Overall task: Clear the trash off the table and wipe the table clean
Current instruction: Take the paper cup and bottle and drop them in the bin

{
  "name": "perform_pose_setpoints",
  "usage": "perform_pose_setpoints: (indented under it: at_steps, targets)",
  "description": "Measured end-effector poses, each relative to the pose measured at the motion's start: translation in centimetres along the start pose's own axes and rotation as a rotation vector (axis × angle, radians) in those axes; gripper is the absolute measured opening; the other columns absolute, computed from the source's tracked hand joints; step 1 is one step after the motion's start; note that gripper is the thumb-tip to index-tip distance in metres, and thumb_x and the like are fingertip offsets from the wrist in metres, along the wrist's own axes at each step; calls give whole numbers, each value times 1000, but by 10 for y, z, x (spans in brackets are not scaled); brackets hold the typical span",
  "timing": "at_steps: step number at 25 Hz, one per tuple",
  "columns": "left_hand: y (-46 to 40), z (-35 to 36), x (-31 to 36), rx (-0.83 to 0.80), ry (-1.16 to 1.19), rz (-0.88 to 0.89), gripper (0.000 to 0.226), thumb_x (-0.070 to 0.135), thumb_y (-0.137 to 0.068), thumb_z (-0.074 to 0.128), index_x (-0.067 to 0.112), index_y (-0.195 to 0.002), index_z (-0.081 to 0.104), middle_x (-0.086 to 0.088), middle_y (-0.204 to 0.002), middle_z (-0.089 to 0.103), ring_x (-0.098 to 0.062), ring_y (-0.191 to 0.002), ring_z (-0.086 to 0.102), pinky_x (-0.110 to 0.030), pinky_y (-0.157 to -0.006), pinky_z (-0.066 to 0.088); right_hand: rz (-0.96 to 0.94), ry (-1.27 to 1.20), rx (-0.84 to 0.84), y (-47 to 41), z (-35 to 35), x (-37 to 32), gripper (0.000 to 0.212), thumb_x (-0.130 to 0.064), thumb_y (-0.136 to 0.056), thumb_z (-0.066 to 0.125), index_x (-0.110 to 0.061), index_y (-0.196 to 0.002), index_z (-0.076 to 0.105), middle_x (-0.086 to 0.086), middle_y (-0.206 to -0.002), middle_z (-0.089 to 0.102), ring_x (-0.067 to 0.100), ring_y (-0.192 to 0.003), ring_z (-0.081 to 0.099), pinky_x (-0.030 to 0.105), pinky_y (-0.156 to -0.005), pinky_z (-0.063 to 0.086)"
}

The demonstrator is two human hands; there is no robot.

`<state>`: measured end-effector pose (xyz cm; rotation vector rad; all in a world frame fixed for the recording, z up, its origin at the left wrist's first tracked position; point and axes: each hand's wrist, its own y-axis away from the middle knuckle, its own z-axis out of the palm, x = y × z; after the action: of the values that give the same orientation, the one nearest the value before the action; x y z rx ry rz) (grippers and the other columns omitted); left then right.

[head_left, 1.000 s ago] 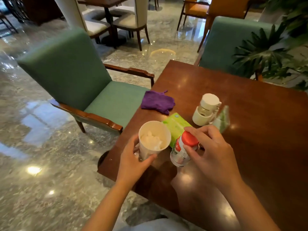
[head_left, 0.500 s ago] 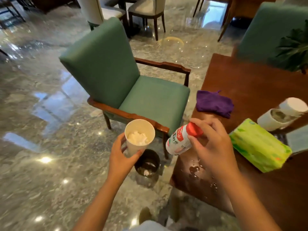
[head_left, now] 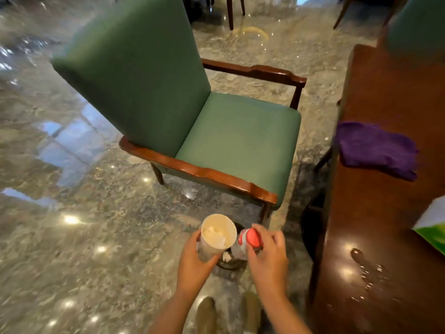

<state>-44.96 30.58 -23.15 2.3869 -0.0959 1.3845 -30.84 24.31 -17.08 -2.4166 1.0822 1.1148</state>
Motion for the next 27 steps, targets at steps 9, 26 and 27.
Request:
perform_pose_setpoints:
  at_steps: [9, 26, 27]
  targets:
    - [-122, 76, -151, -216, -78, 4, 46, 24, -66, 79, 44, -94, 48, 26, -90, 54, 13, -84, 52, -13, -70, 43, 348, 234, -137, -27, 189, 127, 27, -12, -82, 63, -20, -106, 56, 3, -103, 45, 24, -88, 55, 28, -68, 42]
    - [-156, 143, -253, -554, -609, -20, 45, 30, -80, 62, 23, -123, 48, 0, -120, 55, -19, -110, 51, -33, -87, 45, 265, 700, -380, -58, 248, 221, 43, -30, -86, 56, -25, -127, 44, 3, -122, 48, 22, -118, 41, 35, -95, 38]
    - [-152, 132, -235, -570, -691, 20, 40, 32, -82, 58, 22, -120, 51, 0, -118, 56, -19, -108, 53, -32, -85, 46, 223, 733, -390, -57, 240, 207, 42, -31, -87, 55, -24, -127, 45, 3, -122, 49, 22, -119, 40, 37, -97, 34]
